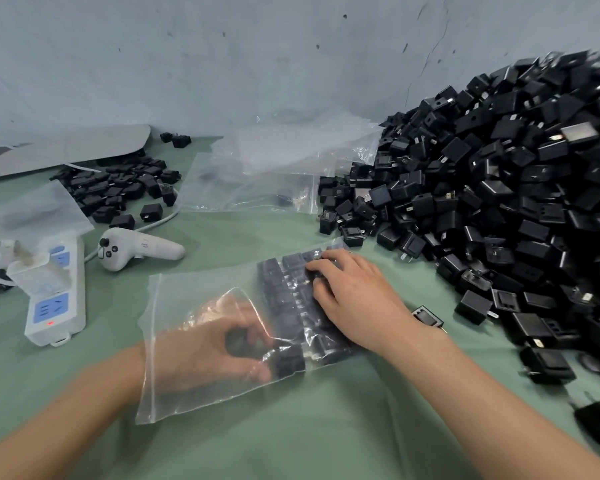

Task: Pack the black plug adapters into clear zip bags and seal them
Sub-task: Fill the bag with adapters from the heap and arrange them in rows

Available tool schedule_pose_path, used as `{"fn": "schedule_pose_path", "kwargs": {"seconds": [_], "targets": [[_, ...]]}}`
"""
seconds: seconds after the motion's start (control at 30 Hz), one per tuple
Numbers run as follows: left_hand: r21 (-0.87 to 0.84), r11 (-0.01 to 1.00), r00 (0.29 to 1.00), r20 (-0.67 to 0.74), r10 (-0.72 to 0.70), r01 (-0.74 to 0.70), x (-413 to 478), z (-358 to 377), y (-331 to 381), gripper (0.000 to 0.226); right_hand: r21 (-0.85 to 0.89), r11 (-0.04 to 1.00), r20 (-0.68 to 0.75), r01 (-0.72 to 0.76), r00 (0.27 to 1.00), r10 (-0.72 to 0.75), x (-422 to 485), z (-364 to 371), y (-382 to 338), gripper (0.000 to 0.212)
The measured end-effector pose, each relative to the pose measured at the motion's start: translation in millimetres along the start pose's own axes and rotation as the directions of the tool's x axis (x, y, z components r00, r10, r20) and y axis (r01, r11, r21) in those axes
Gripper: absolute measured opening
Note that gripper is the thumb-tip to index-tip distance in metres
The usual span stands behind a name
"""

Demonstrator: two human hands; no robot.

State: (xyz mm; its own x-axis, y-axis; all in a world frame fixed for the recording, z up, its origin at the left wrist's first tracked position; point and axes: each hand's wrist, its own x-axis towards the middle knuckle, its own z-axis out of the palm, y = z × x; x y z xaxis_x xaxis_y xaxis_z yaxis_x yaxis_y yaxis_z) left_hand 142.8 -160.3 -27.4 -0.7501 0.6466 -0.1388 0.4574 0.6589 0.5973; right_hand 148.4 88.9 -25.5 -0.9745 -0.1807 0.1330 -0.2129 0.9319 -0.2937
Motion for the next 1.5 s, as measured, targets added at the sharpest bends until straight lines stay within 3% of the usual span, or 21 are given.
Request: {"fn": "schedule_pose_path", "kwargs": {"seconds": [0.13, 0.27, 0.37, 0.5, 0.63, 0.73, 0.83, 0.93, 1.0, 1.1, 1.2, 1.37, 1.5], "targets": [[0.108, 0.990, 0.981, -0.159, 0.108, -0.092, 5, 10, 6, 0.042, -0.001, 1.000, -0.003, -0.007, 1.000, 0.007, -1, 0, 0, 0.042], [-0.020, 0.995, 0.977, -0.192, 0.090, -0.096, 7, 11, 9, 0.019, -0.001, 1.000, -0.001, -0.008, 1.000, 0.008, 0, 0, -1, 0.042], [0.046, 0.998, 0.979, -0.194, 0.059, -0.051, 9, 11, 15, 0.023, -0.002, 1.000, 0.004, -0.008, 1.000, 0.008, 0, -1, -2, 0.042], [-0.159, 0.983, 0.987, -0.150, 0.062, -0.086, 18, 16, 15, 0.042, -0.002, 1.000, -0.001, -0.004, 1.000, 0.004, 0, 1, -1, 0.043], [0.037, 0.998, 0.988, -0.146, 0.051, -0.046, 15, 10, 7, 0.022, 0.006, 1.000, -0.029, 0.005, 1.000, -0.004, -1, 3, 0, 0.042], [0.023, 1.000, 0.967, -0.254, 0.025, -0.020, 2, 3, 3, 0.021, 0.099, 0.995, -0.087, 0.002, 0.996, 0.007, 0, 1, 2, 0.040], [0.046, 0.999, 0.940, -0.341, 0.012, 0.004, -18, -7, -8, 0.015, 0.217, 0.976, -0.232, -0.025, 0.970, 0.077, 2, -10, 7, 0.037], [-0.015, 0.974, 0.816, -0.543, -0.197, 0.225, -50, -11, -37, 0.008, 0.198, 0.973, -0.313, -0.116, 0.934, 0.175, -4, -22, 17, 0.037], [-0.023, 0.949, 0.703, -0.666, -0.248, 0.314, -72, -13, -66, 0.024, 0.116, 0.969, -0.257, -0.218, 0.936, 0.241, -20, -23, 27, 0.043], [-0.224, 0.918, 0.477, -0.800, -0.365, 0.327, -87, -28, -113, 0.052, -0.012, 0.942, -0.120, -0.334, 0.936, 0.330, -48, -14, 34, 0.056], [-0.374, 0.882, 0.324, -0.829, -0.456, 0.287, -81, -42, -158, 0.052, -0.074, 0.933, -0.103, -0.353, 0.933, 0.345, -61, -10, 36, 0.059], [-0.337, 0.917, 0.331, -0.858, -0.393, 0.215, -53, -42, -166, 0.052, -0.240, 0.851, -0.184, -0.467, 0.883, 0.433, -68, -12, 54, 0.063], [-0.285, 0.947, 0.350, -0.880, -0.320, 0.147, -38, -34, -160, 0.048, -0.211, 0.769, -0.274, -0.604, 0.791, 0.547, -67, -12, 67, 0.071]]}}
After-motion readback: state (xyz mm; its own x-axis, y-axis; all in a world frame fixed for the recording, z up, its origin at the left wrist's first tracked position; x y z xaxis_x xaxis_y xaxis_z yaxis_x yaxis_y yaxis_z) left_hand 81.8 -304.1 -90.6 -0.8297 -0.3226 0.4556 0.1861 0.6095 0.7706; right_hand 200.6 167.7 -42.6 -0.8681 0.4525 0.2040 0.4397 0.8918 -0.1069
